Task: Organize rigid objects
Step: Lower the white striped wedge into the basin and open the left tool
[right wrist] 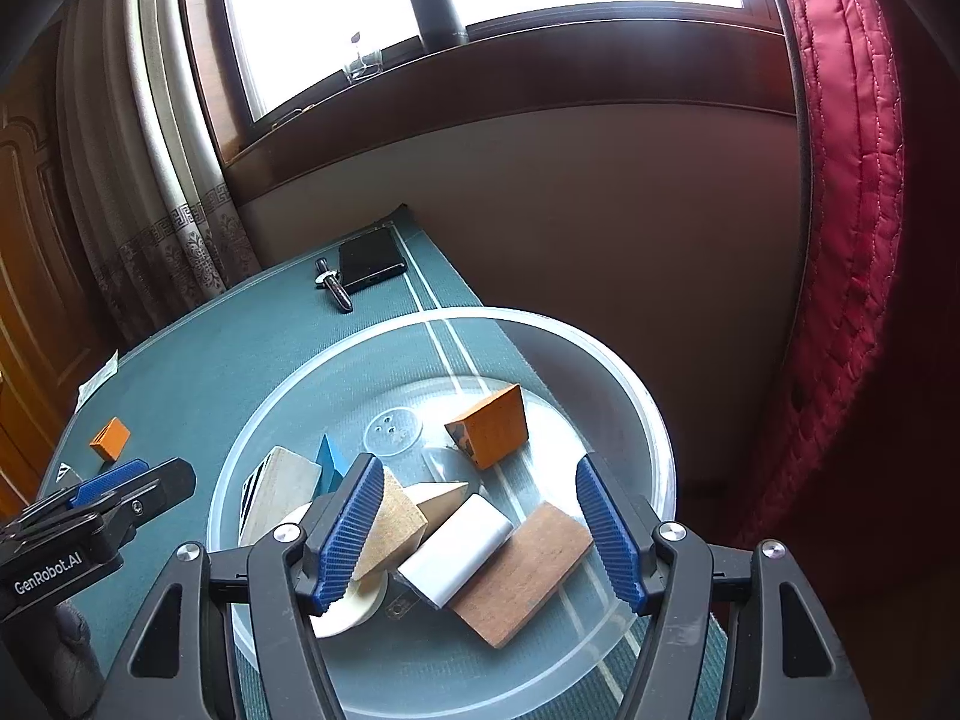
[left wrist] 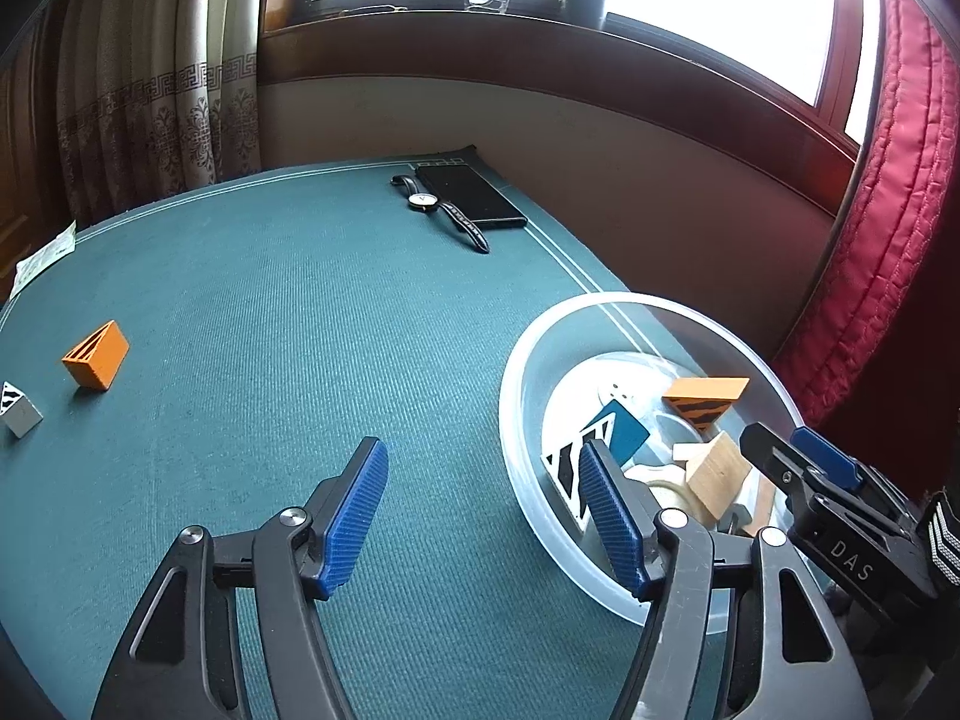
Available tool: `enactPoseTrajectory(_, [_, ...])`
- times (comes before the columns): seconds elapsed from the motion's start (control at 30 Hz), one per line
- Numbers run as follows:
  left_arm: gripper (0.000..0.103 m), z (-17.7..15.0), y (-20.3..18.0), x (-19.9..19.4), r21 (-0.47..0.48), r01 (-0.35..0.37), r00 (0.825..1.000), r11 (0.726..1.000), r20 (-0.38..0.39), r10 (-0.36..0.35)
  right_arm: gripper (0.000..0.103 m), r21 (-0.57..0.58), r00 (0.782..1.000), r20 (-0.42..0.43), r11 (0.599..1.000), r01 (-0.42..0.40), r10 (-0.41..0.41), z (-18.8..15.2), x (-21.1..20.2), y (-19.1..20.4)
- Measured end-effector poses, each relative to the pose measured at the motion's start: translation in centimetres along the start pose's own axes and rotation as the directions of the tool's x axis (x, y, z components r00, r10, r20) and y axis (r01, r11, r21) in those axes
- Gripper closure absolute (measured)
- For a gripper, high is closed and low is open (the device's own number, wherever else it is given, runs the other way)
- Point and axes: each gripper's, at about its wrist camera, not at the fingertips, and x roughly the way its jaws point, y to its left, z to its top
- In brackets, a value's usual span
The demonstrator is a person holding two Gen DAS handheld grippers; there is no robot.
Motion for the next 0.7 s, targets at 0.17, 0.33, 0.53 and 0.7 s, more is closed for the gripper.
enactPoseTrajectory(0.17, [0.032,-0.2,0.7,-0.1,-0.011,-0.029,1.000,1.000,0.004,0.029,0.033,-0.011,1.000,0.005,1.000,-0.005,0.005,-0.1,-0.2,0.6])
enactPoseTrajectory(0.33, [0.032,-0.3,1.6,-0.3,-0.025,-0.048,0.999,0.999,0.007,0.048,0.032,-0.026,1.000,0.004,1.000,-0.013,0.013,-0.2,-0.2,1.3])
enactPoseTrajectory(0.53, [0.032,-0.6,2.8,-0.5,-0.043,-0.060,0.998,0.997,0.006,0.060,0.032,-0.036,1.000,0.006,0.999,-0.022,0.022,-0.3,-0.3,2.2])
enactPoseTrajectory(0.7, [0.032,-1.0,4.1,-0.7,-0.064,-0.073,0.997,0.995,0.004,0.074,0.028,-0.054,0.999,0.018,0.998,-0.029,0.030,-0.4,-0.5,3.4])
